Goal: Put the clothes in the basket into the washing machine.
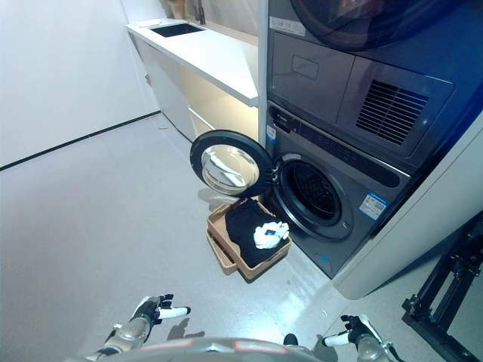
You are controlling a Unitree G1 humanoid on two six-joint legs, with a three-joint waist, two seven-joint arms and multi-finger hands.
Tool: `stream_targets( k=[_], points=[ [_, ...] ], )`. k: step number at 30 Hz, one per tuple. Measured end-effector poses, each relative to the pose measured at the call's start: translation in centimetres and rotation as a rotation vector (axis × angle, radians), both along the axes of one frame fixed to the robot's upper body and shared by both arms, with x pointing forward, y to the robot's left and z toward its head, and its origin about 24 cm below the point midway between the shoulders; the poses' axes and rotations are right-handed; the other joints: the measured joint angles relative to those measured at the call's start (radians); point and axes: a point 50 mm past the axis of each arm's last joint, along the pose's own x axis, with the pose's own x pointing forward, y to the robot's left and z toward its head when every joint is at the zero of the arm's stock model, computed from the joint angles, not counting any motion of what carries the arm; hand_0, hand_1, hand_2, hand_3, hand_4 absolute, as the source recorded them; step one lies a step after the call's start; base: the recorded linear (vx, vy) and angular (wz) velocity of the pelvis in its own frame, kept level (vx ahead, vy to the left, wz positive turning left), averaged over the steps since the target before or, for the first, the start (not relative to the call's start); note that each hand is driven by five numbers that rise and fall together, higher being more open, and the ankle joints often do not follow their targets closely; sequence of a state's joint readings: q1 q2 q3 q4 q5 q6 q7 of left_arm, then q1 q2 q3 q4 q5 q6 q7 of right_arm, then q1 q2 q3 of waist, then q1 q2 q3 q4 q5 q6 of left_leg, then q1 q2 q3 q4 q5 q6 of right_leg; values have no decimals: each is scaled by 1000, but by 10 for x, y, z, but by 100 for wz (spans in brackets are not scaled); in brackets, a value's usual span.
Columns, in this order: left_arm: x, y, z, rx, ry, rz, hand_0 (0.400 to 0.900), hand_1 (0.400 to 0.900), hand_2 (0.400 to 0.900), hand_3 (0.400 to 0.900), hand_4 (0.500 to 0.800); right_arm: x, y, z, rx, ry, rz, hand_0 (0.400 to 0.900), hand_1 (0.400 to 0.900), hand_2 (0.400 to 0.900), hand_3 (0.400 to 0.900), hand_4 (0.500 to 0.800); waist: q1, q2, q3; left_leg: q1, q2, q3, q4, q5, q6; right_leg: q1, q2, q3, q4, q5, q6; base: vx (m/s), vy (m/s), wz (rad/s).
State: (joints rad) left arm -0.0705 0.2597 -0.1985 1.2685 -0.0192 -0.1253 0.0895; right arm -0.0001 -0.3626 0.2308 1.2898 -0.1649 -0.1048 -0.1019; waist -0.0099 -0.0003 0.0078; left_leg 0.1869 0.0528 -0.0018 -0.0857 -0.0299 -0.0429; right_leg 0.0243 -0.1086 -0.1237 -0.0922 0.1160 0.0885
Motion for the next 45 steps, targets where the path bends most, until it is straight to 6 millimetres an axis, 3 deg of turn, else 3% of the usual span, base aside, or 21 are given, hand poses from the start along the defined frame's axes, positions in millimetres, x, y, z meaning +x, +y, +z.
stream_targets(
  k=[15, 20, 23, 26, 27, 28, 30, 31, 32, 33, 34, 38, 40, 41, 42, 43, 45],
  points=[
    [-1, 1, -1, 4, 15, 4, 900, 900, 900, 900, 800, 0, 0, 0, 3, 2, -1, 900, 900, 900, 900, 800, -3, 3, -1, -3, 1, -4, 8, -4, 3, -10, 1, 6, 28, -5, 6, -14, -33, 5],
    [1, 4, 1, 14, 10, 5, 900, 900, 900, 900, 800, -14, 1, -3, 21, 36, -16, 900, 900, 900, 900, 800, -27, -6, 11, -23, 18, -35, 41, -13, -11, -60, 5, 6, 162, -81, -11, 22, -179, 25],
    [4, 10, 3, 25, 8, 22, 900, 900, 900, 900, 800, -29, 1, -5, 35, 57, -58, 900, 900, 900, 900, 800, -29, -30, 27, -87, 32, -83, 191, -50, -44, -71, 23, -9, 233, -151, -47, -56, -210, 50],
    [19, 10, 7, 25, -19, 19, 900, 900, 900, 900, 800, -31, -5, -4, 20, 60, -82, 900, 900, 900, 900, 800, -20, -66, 73, -222, 13, -128, 444, -45, -61, -47, 17, -34, 238, -157, -75, -4, -66, 12],
    [23, 9, 9, 23, -28, 20, 900, 900, 900, 900, 800, -29, -8, -2, 12, 59, -83, 900, 900, 900, 900, 800, -8, -76, 85, -278, 9, -128, 541, -31, -90, -45, 17, -27, 236, -155, -91, 162, -37, -25],
    [23, 9, 9, 21, -28, 25, 900, 900, 900, 900, 800, -25, -11, -1, 1, 51, -82, 900, 900, 900, 900, 800, 1, -86, 91, -309, 12, -123, 536, -35, -91, -50, 16, -23, 234, -152, -99, 202, -23, -29],
    [20, 7, 7, 13, -18, 42, 900, 900, 900, 900, 800, -13, -18, 4, -25, 27, -63, 900, 900, 900, 900, 800, 7, -78, 93, -336, 23, -109, 401, -27, -83, -65, 24, -10, 192, -155, -99, 209, -2, -34],
    [20, 2, 5, -1, -11, 51, 900, 900, 900, 900, 800, -3, -24, 8, -42, 4, -49, 900, 900, 900, 900, 800, 25, -43, 98, -327, 55, -89, 280, -32, -54, -66, 63, 4, 191, -161, -102, 213, 21, -37],
    [23, -1, 5, -11, -20, 60, 900, 900, 900, 900, 800, 14, -30, 15, -60, -46, -37, 900, 900, 900, 900, 800, 32, 10, 117, -320, 116, -89, 176, -44, -73, -89, 111, -21, 359, -208, -122, 227, 35, -36],
    [27, 1, 7, -4, -32, 66, 900, 900, 900, 900, 800, 22, -28, 16, -59, -65, -37, 900, 900, 900, 900, 800, 19, 16, 144, -314, 143, -89, 156, 48, -101, -65, 120, 0, 370, -289, -125, 212, 57, -37],
    [26, 4, 8, 3, -40, 87, 900, 900, 900, 900, 800, 24, -22, 14, -46, -71, -41, 900, 900, 900, 900, 800, 17, 2, 162, -301, 144, -80, 143, 70, -81, -49, 121, 6, 373, -286, -125, 241, 82, -42],
    [25, 6, 8, -2, -42, 116, 900, 900, 900, 900, 800, 26, -7, 9, -9, -73, -31, 900, 900, 900, 900, 800, 51, -31, 163, -342, 140, -74, 149, 71, -77, -63, 81, 66, 380, -297, -115, 315, 165, -55],
    [20, 4, 6, -12, -28, 131, 900, 900, 900, 900, 800, 28, -8, 9, -11, -71, -25, 900, 900, 900, 900, 800, 63, -9, 144, -351, 145, -76, 200, 55, -57, -59, 59, 98, 333, -294, -104, 479, 365, -80],
    [17, 3, 4, -17, -22, 141, 900, 900, 900, 900, 800, 27, -8, 9, -18, -63, -14, 900, 900, 900, 900, 800, 63, 8, 124, -356, 143, -72, 211, 67, -73, -46, 44, 117, 279, -283, -85, 480, 395, -59],
    [17, 2, 4, -24, -22, 152, 900, 900, 900, 900, 800, 26, -8, 9, -22, -51, -1, 900, 900, 900, 900, 800, 73, 18, 104, -369, 118, -58, 224, 76, -63, -34, 22, 148, 237, -283, -80, 250, 203, -15],
    [19, 4, 5, -19, -40, 169, 900, 900, 900, 900, 800, 28, -5, 8, -13, -55, 3, 900, 900, 900, 900, 800, 87, 27, 100, -369, 112, -16, 231, 110, -53, -60, 10, 159, 346, -303, -45, 235, 184, -14],
    [21, 19, 11, 26, -58, 186, 900, 900, 900, 900, 800, 11, 12, -2, 37, -15, -3, 900, 900, 900, 900, 800, 61, -12, 61, -353, 37, 19, 216, 103, -6, -22, -92, 171, 471, -336, 8, 293, 240, -19]
  ],
)
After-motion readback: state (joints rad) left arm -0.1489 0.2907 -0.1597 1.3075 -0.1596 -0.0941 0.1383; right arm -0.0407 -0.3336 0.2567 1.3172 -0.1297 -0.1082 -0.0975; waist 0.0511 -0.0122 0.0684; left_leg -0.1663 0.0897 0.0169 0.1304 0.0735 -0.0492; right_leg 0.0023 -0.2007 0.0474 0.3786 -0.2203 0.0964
